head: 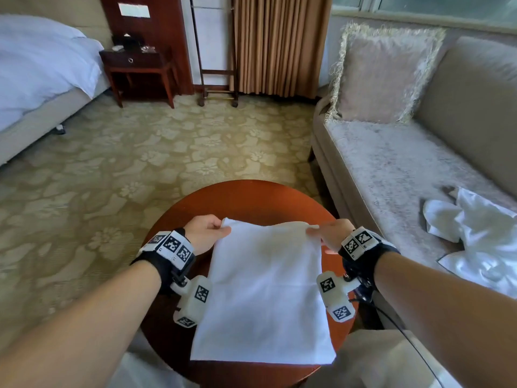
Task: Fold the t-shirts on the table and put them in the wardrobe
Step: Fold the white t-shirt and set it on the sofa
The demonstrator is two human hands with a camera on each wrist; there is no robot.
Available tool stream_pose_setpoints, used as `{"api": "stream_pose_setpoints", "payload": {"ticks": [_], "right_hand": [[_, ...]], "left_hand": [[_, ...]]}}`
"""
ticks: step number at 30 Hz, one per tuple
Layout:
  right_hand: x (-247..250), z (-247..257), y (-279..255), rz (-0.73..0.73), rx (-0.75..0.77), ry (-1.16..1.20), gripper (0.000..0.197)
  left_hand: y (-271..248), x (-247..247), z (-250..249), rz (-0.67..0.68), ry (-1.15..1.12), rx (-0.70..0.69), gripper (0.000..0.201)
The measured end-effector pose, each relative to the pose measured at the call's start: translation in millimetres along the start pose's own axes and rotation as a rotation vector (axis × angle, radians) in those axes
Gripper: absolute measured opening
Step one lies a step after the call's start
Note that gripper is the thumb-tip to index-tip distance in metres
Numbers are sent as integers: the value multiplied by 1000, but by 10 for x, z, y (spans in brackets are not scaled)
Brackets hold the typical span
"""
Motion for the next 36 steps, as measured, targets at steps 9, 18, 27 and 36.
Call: {"api": "stream_pose_setpoints", "payload": {"ticks": [9,18,27,36], "right_hand": [[-145,49,269,-4,62,-308,30],[-192,270,294,-29,127,-543,33],[-159,131,360,20,-87,-501,53],[-338,354,-415,218,214,-809,37]], "left_hand": [[349,-46,71,-27,200,-13,25],[374,-31,96,-2,231,51,27],[283,-52,36,-7,-21,144,29],[-220,33,39,-94,99,90,46]]}}
Point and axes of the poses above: each hand's wrist, its own y-axis towards the middle knuckle, its own x-axis out of the back of the hand, z = x × y, the point moved 5 cm from there along y, towards the middle knuckle, and after that the axes turned 9 degrees about y, right-handed, at the moved point
